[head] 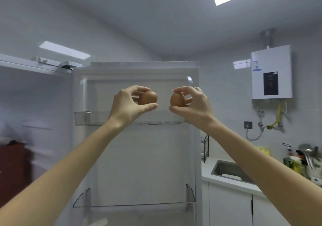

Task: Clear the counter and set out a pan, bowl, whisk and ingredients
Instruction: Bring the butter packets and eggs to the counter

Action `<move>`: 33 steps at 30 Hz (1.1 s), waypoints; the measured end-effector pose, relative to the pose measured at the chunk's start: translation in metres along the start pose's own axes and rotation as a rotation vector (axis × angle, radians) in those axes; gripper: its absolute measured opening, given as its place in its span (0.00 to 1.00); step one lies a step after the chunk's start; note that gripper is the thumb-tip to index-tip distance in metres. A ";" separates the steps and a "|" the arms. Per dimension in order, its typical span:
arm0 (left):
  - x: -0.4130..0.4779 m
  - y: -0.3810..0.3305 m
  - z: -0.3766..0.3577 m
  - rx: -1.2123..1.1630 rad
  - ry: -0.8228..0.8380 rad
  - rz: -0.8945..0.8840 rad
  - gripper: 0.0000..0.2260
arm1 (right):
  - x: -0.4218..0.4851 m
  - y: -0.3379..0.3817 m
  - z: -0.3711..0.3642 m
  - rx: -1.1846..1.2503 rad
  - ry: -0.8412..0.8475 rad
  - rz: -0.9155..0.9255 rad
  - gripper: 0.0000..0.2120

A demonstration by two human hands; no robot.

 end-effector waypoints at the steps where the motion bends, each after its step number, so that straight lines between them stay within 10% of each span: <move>1: -0.005 -0.007 -0.009 -0.026 0.010 -0.003 0.18 | -0.005 -0.005 0.010 -0.014 -0.006 -0.004 0.21; 33: -0.017 -0.064 -0.467 -0.203 0.203 0.064 0.21 | -0.022 -0.359 0.248 -0.209 0.086 -0.144 0.24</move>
Point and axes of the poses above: each hand's wrist, its own x-axis towards the middle knuckle, its own z-axis out of the back of the hand, y = z × x, the point moved 7 cm from there along x, towards the middle knuckle, and after that the axes turned 1 degree about -z, right-handed, at the moved point
